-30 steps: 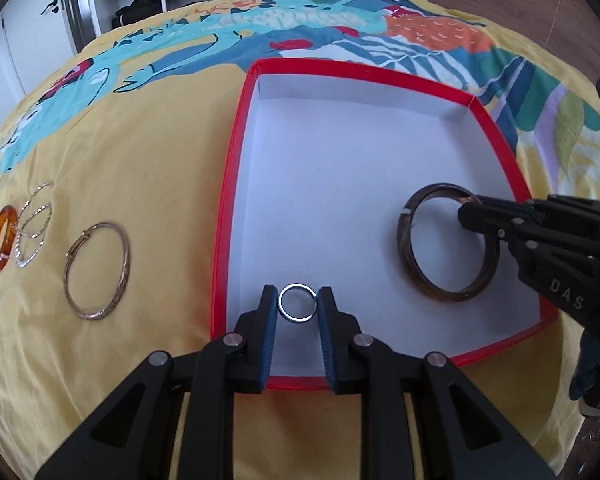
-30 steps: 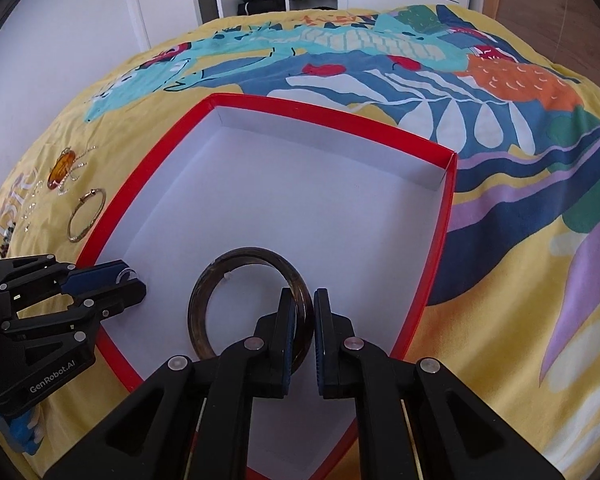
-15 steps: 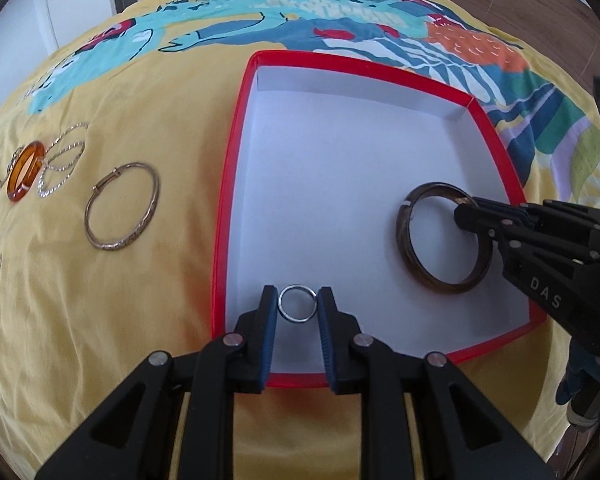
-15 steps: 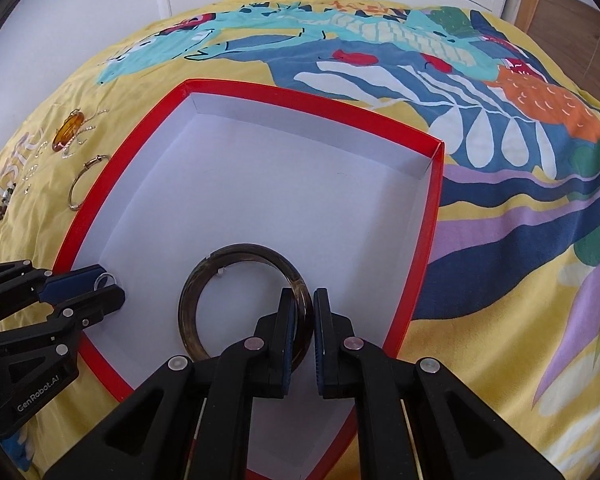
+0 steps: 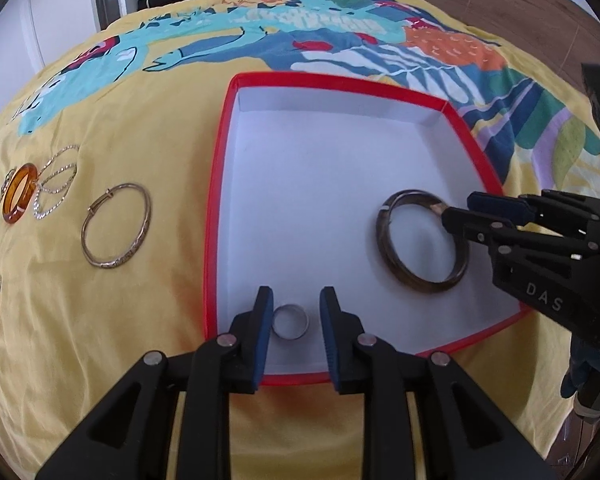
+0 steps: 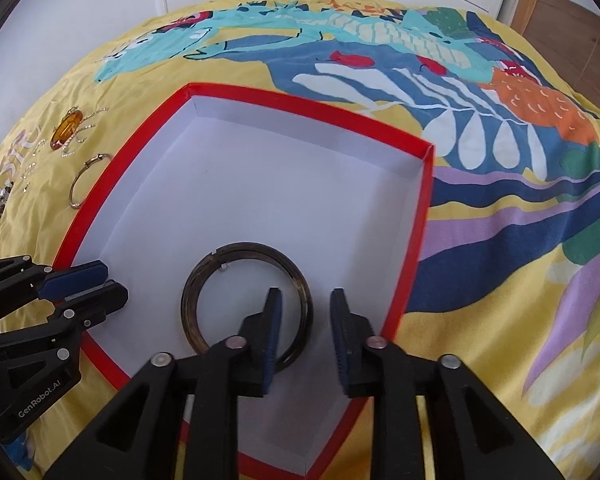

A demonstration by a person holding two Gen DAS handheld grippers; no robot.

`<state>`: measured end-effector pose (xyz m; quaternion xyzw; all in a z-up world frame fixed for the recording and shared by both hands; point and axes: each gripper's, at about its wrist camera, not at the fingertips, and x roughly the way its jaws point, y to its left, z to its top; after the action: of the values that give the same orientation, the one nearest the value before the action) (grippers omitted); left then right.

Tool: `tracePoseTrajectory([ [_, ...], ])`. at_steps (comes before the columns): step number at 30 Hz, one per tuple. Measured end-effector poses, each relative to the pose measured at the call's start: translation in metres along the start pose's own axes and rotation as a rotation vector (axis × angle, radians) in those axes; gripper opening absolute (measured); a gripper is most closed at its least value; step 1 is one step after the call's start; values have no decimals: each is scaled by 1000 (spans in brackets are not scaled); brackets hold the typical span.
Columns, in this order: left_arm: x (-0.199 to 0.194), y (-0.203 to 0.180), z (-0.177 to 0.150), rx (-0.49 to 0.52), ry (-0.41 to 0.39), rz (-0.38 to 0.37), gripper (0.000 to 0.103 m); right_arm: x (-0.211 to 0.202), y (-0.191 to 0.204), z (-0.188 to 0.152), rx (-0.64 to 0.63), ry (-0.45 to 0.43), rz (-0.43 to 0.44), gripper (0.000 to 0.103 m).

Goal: Organize jewelry
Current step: 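Lift both tools up and away from the red box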

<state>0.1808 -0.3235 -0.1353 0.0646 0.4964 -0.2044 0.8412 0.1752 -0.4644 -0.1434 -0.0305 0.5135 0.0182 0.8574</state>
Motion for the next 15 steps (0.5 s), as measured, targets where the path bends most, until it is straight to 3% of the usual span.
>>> tracePoseTrajectory([
  [2, -9, 0, 1, 3, -26, -3, 31, -10, -3, -1, 16, -13, 4, 31],
  [10, -78, -6, 2, 69, -167, -38, 31, -80, -16, -12, 117, -109, -31, 36],
  [15, -124, 3, -8, 94, -183, -2, 31, -138, -2, -17, 161, -199, -20, 37],
])
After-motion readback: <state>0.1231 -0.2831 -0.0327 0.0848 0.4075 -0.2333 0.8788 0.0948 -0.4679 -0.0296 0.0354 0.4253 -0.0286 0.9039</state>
